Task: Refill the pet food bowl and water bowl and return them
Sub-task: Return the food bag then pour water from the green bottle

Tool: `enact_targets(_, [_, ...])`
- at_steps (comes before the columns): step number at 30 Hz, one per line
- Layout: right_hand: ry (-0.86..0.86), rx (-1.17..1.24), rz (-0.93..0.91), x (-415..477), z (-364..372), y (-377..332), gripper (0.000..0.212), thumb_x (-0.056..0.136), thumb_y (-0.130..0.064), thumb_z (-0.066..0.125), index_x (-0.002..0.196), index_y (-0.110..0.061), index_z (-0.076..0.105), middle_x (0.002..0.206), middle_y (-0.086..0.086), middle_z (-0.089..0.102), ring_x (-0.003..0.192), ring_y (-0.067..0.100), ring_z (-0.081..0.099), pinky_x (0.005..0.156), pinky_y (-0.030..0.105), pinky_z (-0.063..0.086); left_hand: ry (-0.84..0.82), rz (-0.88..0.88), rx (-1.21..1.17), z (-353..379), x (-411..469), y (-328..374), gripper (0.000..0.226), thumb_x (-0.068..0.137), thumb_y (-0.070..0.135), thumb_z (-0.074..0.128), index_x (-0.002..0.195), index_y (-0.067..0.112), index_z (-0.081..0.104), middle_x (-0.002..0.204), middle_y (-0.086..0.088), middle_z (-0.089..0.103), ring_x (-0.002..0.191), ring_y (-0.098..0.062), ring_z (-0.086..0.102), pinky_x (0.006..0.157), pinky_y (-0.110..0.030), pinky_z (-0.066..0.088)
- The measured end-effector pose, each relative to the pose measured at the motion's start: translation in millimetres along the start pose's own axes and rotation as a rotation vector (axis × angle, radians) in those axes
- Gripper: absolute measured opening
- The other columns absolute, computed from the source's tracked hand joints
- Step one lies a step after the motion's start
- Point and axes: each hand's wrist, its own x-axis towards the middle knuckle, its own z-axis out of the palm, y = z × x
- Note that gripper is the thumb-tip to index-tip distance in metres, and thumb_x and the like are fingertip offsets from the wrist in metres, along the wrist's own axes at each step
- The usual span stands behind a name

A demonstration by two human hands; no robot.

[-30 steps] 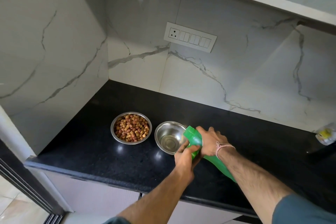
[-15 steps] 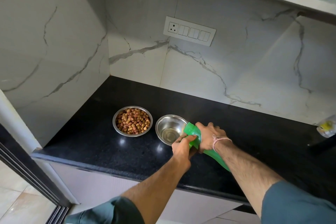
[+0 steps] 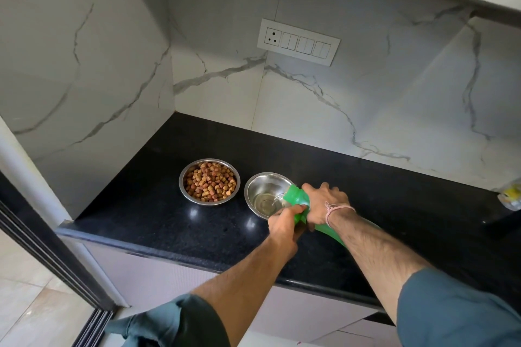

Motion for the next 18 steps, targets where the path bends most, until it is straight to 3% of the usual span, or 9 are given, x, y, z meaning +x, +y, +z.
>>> enact_targets(18, [-0.024,-0.018,0.027,-2.2,-8.8,0.0,0.094,0.06,-0.035,0.091,0.138,-0.034,0.038,0.124,0.011,0.05,0.117,0.038,0.055,0.089,0.047,0.054,-0.012,-0.001,0.026,3.2,4.1,0.1,0.029,0.084,0.004,0.078,0.107,0.007,0.062,0.109,-0.017,0.074,0.093,-0.032,0.076,0.076,-0.041,0.065])
